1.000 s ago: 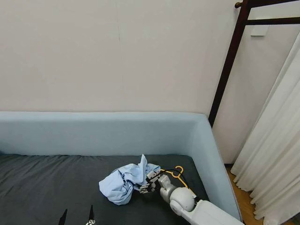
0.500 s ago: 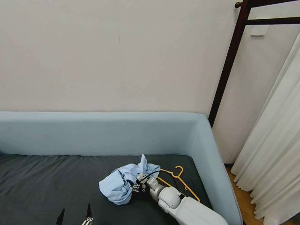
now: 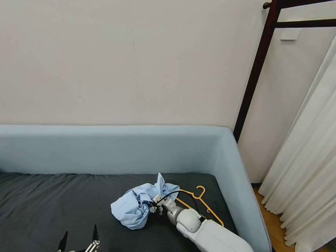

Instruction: Pick up the clothes from the sofa and hang them on the clothes hanger.

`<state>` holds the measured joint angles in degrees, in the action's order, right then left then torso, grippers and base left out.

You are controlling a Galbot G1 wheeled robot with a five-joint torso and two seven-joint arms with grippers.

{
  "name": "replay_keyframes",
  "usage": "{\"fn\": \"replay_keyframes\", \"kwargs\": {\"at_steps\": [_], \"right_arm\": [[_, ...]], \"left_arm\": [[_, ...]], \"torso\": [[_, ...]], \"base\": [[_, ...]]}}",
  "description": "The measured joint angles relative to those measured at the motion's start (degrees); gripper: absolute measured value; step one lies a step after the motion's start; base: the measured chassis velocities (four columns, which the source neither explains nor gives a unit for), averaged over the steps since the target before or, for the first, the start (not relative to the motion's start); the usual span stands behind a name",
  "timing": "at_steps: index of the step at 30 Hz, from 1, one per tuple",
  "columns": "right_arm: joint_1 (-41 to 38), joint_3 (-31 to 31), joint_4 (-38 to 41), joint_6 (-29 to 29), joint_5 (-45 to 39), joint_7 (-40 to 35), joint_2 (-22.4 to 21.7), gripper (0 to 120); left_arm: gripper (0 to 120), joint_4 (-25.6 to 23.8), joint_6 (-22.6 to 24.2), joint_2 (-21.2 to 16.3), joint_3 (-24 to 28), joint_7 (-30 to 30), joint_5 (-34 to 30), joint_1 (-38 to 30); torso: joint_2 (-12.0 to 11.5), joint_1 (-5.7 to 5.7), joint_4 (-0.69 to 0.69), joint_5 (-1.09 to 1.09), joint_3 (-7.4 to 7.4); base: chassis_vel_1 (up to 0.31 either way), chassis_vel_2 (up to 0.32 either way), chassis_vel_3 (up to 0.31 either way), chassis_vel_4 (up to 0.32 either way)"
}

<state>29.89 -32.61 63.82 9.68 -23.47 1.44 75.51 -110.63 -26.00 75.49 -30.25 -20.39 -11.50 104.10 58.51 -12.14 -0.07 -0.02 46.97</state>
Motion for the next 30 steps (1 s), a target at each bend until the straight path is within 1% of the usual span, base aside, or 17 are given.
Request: {"fn": "replay_keyframes", "kwargs": {"at_steps": [4, 6, 9, 10, 11, 14, 15, 17, 19, 20, 22, 23, 25, 27, 28, 30], "right_arm": [[0.53, 0.84, 0.99, -0.28, -0.21, -0.17, -0.38, 0], [1.05, 2.48, 1.81, -0.43, 0.24, -0.38, -0.77, 0], [2.17, 6.51, 4.26, -1.28, 0.61, -1.23, -2.01, 0], [2.17, 6.51, 4.26, -1.28, 0.61, -1.23, -2.01, 0], [2.52, 8.46, 6.7, -2.08, 0.03, -1.51, -3.16, 0], [1.55, 12.07, 14.27, -3.06, -3.93, -2.02, -5.82, 0], [1.55, 12.07, 14.27, -3.06, -3.93, -2.02, -5.82, 0], [0.4, 14.08, 18.82, -3.06, -5.67, -2.57, -7.05, 0], [-0.71, 16.14, 23.46, -2.22, -7.56, -3.51, -8.23, 0], [-0.71, 16.14, 23.46, -2.22, -7.56, -3.51, -8.23, 0], [-3.21, 17.92, 27.53, -0.93, -10.43, -4.74, -9.3, 0], [-3.21, 17.92, 27.53, -0.93, -10.43, -4.74, -9.3, 0], [-7.03, 18.51, 30.26, 0.26, -13.42, -5.69, -10.14, 0], [-10.94, 18.31, 31.97, 1.17, -15.95, -6.45, -10.81, 0], [-10.94, 18.31, 31.97, 1.17, -15.95, -6.45, -10.81, 0], [-15.2, 17.33, 32.74, 1.97, -18.25, -7.22, -11.25, 0]], "left_arm": [[97, -0.06, -0.27, 0.38, 0.0, -0.02, 0.18, 0.21], [97, -0.04, -0.73, 0.65, -0.08, 0.02, 0.21, 0.42], [97, 0.58, -1.04, 1.19, -0.15, 0.15, 0.21, 0.48], [97, 0.58, -1.04, 1.19, -0.15, 0.15, 0.21, 0.48], [97, 1.13, -1.08, 1.49, 0.02, 0.16, 0.17, 0.32], [96, 2.22, -1.08, 2.08, 1.08, 0.18, 0.13, -0.3], [96, 2.22, -1.08, 2.08, 1.08, 0.18, 0.13, -0.3], [95, 2.44, -1.08, 2.4, 1.61, 0.23, 0.14, -0.51], [94, 2.36, -0.99, 2.65, 1.92, 0.29, 0.22, -0.43], [94, 2.36, -0.99, 2.65, 1.92, 0.29, 0.22, -0.43], [94, 1.91, -0.91, 2.67, 1.9, 0.31, 0.31, -0.04], [94, 1.91, -0.91, 2.67, 1.9, 0.31, 0.31, -0.04], [93, 1.55, -0.88, 2.57, 1.73, 0.32, 0.45, 0.34], [93, 1.28, -0.88, 2.52, 1.62, 0.32, 0.51, 0.55], [93, 1.28, -0.88, 2.52, 1.62, 0.32, 0.51, 0.55], [93, 1.14, -0.9, 2.62, 1.57, 0.29, 0.53, 0.58]], "torso": [[0.0, 0.01, 0.01, 0.01, 0.0], [0.0, 0.01, 0.01, 0.01, 0.0], [0.0, 0.01, 0.0, 0.01, 0.0], [0.0, 0.01, 0.0, 0.01, 0.0], [0.0, 0.01, -0.02, 0.01, 0.0], [0.0, 0.01, -0.01, 0.01, 0.0], [0.0, 0.01, -0.01, 0.01, 0.0], [0.0, 0.01, 0.01, 0.0, 0.0], [0.0, 0.01, 0.0, 0.01, 0.0], [0.0, 0.01, 0.0, 0.01, 0.0], [0.0, 0.01, -0.01, 0.01, 0.0], [0.0, 0.01, -0.01, 0.01, 0.0], [0.0, 0.0, 0.0, 0.01, 0.0], [0.0, 0.01, 0.0, 0.01, 0.0], [0.0, 0.01, 0.0, 0.01, 0.0], [0.0, 0.01, 0.0, 0.01, 0.0]], "base": [[0.0, 0.0, 0.0, 0.0], [0.0, 0.0, 0.0, 0.0], [0.0, 0.0, 0.0, 0.0], [0.0, 0.0, 0.0, 0.0], [0.0, 0.0, 0.0, 0.0], [0.0, 0.0, 0.0, 0.0], [0.0, 0.0, 0.0, 0.0], [0.0, 0.0, 0.0, 0.0], [0.0, 0.0, 0.0, 0.0], [0.0, 0.0, 0.0, 0.0], [0.0, 0.0, 0.0, 0.0], [0.0, 0.0, 0.0, 0.0], [0.0, 0.0, 0.0, 0.0], [0.0, 0.0, 0.0, 0.0], [0.0, 0.0, 0.0, 0.0], [0.0, 0.0, 0.0, 0.0]]}}
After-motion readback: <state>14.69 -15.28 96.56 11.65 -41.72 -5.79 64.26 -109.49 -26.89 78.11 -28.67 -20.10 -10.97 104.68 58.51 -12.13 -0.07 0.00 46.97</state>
